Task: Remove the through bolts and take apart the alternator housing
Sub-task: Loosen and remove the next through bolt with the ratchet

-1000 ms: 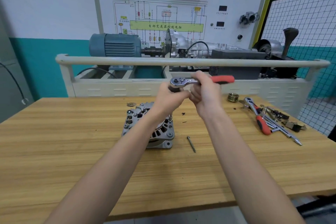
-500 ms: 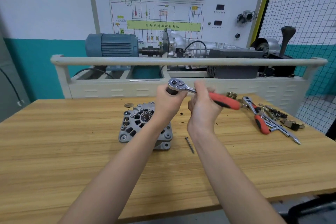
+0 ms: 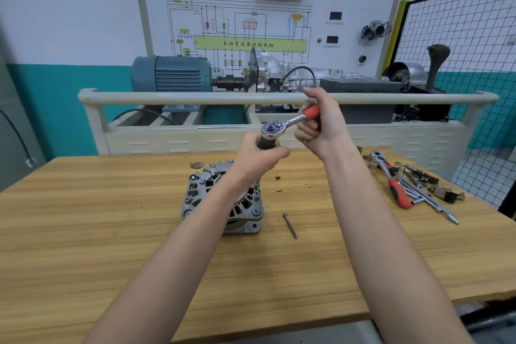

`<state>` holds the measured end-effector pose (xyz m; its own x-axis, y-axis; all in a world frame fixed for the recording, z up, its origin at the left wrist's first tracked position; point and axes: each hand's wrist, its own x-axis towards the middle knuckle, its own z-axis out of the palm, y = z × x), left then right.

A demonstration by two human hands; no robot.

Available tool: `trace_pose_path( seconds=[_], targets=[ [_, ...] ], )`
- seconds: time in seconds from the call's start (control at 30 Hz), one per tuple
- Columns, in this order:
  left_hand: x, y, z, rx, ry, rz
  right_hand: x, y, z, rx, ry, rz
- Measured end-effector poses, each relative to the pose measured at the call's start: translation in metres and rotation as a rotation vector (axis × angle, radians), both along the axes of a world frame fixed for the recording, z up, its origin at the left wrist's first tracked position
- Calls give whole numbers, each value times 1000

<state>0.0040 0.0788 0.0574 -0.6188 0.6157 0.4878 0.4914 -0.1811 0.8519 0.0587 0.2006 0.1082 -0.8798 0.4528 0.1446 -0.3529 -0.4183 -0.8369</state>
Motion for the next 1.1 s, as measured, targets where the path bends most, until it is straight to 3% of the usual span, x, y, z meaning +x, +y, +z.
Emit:
trace_pose_path(
  seconds=[0.1,0.17,0.3,0.4,0.53,0.67,0.8,0.9,1.1],
  targets=[
    [-5,-9,7,-85,100,-120,-1,-9,-12,-89,54,-103],
    [-4,-8,7,-44,78,-116,4,-17,-21,-143,104,-174],
    [1,6,-2,150,-62,75,22,-44,-43,-195,217,-425],
    [5,13,-8,282,-78,202,32,-63,-58,-140,324,-488],
    [1,-1,-8,142,-5,103,28,-48,-43,-129,226,-382],
    [-7,-18,12,-125,81,-111,10,-16,-8,9,-6,-52],
    [-1,-8,15,-81,-14,-147,-4,-7,8,104,-84,87],
    [-1,-1,8,-2,-27,-57,0,-13,-2,-6,-41,-16],
    [7,13,-3,267,-25,224,26,-50,-47,-220,209,-438]
  ],
)
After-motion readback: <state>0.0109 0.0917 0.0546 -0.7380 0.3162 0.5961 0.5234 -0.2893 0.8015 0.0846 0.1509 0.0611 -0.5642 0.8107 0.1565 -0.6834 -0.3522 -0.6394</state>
